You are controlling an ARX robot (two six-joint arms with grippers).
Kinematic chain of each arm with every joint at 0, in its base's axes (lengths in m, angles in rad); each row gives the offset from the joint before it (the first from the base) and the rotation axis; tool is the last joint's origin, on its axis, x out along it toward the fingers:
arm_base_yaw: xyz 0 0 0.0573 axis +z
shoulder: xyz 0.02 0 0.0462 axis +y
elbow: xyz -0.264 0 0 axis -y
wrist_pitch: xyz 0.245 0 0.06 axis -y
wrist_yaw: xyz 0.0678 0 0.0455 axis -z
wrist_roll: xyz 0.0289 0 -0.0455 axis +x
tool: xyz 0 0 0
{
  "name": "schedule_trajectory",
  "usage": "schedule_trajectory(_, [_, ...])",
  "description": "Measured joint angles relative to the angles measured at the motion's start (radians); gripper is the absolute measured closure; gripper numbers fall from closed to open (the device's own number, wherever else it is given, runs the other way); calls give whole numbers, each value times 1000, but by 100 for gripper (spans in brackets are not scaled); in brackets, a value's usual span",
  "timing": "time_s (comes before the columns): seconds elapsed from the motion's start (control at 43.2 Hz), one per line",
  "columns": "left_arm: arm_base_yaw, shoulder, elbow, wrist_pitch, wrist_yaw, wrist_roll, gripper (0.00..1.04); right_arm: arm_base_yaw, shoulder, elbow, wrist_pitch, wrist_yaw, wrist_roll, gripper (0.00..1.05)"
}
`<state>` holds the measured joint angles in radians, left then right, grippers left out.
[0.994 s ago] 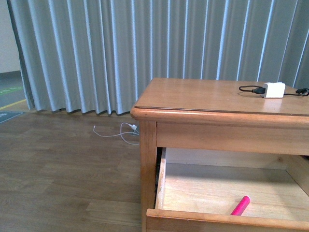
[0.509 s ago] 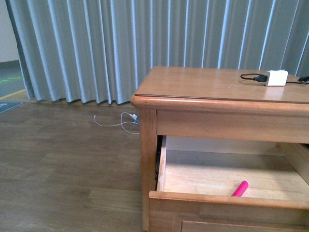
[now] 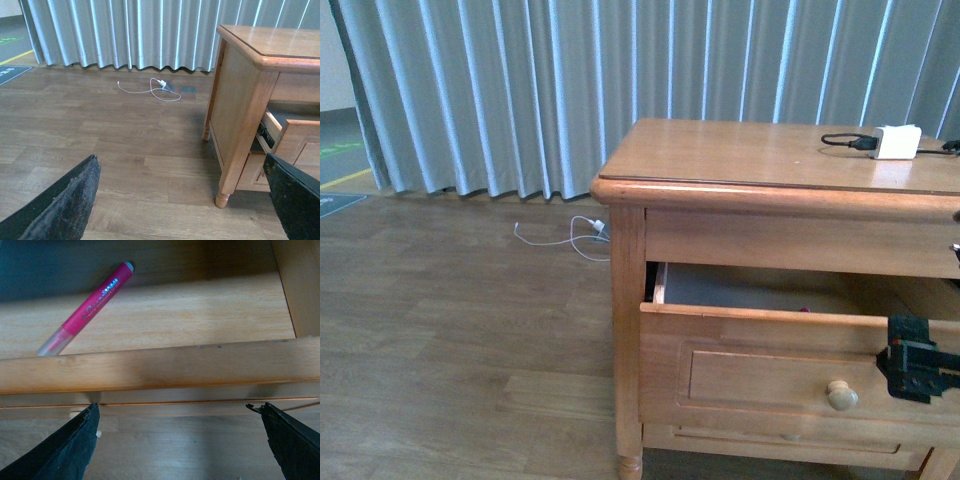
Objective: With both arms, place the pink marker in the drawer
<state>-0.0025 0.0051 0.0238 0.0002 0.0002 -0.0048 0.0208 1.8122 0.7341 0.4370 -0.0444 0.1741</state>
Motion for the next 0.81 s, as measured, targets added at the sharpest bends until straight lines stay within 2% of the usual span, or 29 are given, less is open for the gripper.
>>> schedule_trajectory(0.277, [0,0,0,0,0,0,6,43,129,89,241,67,11,9])
schedule_trajectory(0.809, [0,0,0,0,0,0,6,38,270,162,367,72,63,9])
